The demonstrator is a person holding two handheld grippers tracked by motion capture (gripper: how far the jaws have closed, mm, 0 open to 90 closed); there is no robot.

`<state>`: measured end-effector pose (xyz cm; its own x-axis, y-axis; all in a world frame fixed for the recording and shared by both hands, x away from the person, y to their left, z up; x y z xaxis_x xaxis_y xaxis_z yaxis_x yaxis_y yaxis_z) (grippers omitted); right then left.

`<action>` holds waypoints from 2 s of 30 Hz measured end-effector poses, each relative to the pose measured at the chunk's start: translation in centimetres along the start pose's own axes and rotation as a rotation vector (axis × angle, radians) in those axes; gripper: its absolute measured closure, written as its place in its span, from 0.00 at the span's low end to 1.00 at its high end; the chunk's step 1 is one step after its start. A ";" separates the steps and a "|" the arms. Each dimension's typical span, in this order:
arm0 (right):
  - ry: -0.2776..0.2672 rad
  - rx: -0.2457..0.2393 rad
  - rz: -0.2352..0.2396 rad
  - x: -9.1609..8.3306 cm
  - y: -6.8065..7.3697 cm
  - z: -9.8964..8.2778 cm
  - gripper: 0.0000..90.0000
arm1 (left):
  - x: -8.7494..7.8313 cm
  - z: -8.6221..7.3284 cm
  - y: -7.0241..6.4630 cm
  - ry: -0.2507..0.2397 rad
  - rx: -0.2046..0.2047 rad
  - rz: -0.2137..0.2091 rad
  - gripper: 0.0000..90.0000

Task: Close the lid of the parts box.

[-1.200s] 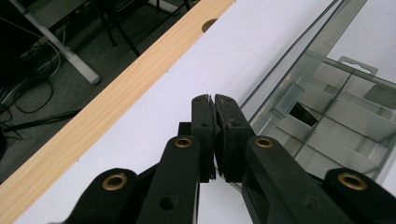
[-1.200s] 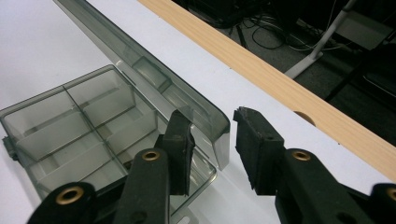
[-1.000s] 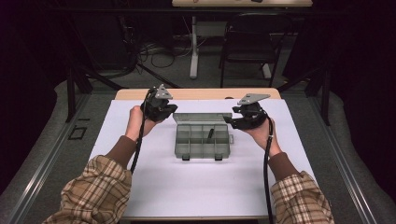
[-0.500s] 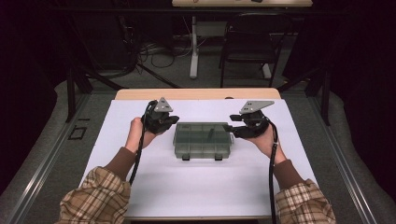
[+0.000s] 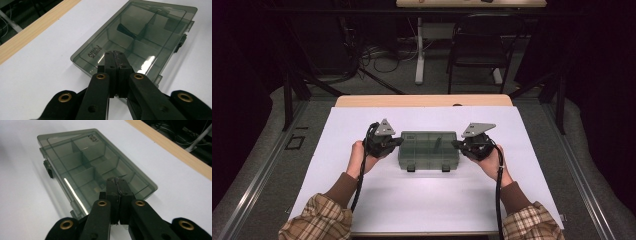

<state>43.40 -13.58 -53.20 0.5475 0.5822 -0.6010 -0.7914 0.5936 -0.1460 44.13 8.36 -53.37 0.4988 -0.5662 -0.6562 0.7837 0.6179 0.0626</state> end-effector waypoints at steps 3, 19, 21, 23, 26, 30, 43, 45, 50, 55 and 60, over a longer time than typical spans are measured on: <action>0.010 -0.003 0.001 0.4 0.5 -0.8 1.00 | 0.4 -0.6 -0.2 0.005 0.011 0.015 1.00; 0.027 -0.011 -0.027 1.4 1.4 -2.5 1.00 | 1.0 -2.1 -0.8 -0.003 0.009 0.019 1.00; 0.030 -0.016 -0.029 1.4 1.5 -2.6 1.00 | 1.0 -2.2 -0.9 -0.003 0.011 0.017 1.00; 0.029 -0.015 -0.026 1.4 1.7 -2.6 1.00 | 1.1 -2.4 -0.9 0.000 0.015 0.017 1.00; 0.033 -0.019 -0.024 1.5 1.8 -2.7 1.00 | 1.3 -2.6 -1.0 0.008 0.014 0.009 1.00; 0.035 -0.021 -0.024 1.6 1.9 -2.8 1.00 | 1.5 -2.8 -1.1 0.018 0.020 0.007 1.00; 0.054 -0.025 -0.017 1.9 2.0 -3.3 1.00 | 2.1 -3.4 -1.3 0.046 0.025 -0.009 1.00; 0.052 -0.024 -0.016 1.9 2.0 -3.3 1.00 | 2.1 -3.4 -1.3 0.046 0.025 -0.010 1.00; 0.051 -0.021 -0.014 1.9 1.9 -3.3 1.00 | 2.1 -3.4 -1.3 0.045 0.023 -0.012 1.00; 0.074 -0.030 -0.020 2.3 2.1 -3.8 1.00 | 2.4 -3.8 -1.5 0.059 0.033 -0.012 1.00; 0.083 -0.042 -0.027 2.4 2.1 -3.8 1.00 | 2.5 -3.8 -1.6 0.056 0.046 0.003 1.00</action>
<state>42.04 -13.02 -57.92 0.5460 0.5168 -0.6594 -0.7883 0.5835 -0.1953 42.69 8.03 -57.95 0.4806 -0.5318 -0.6973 0.7990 0.5932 0.0983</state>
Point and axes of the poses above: each handheld gripper's, and its own axes: x roughly forward along the jaws, z roughly out of its top, y roughly to its left, the point moved 9 cm from there along x, roughly forward along the jaws, and after that the axes turned 3 degrees about -x, right-handed, at the moved point
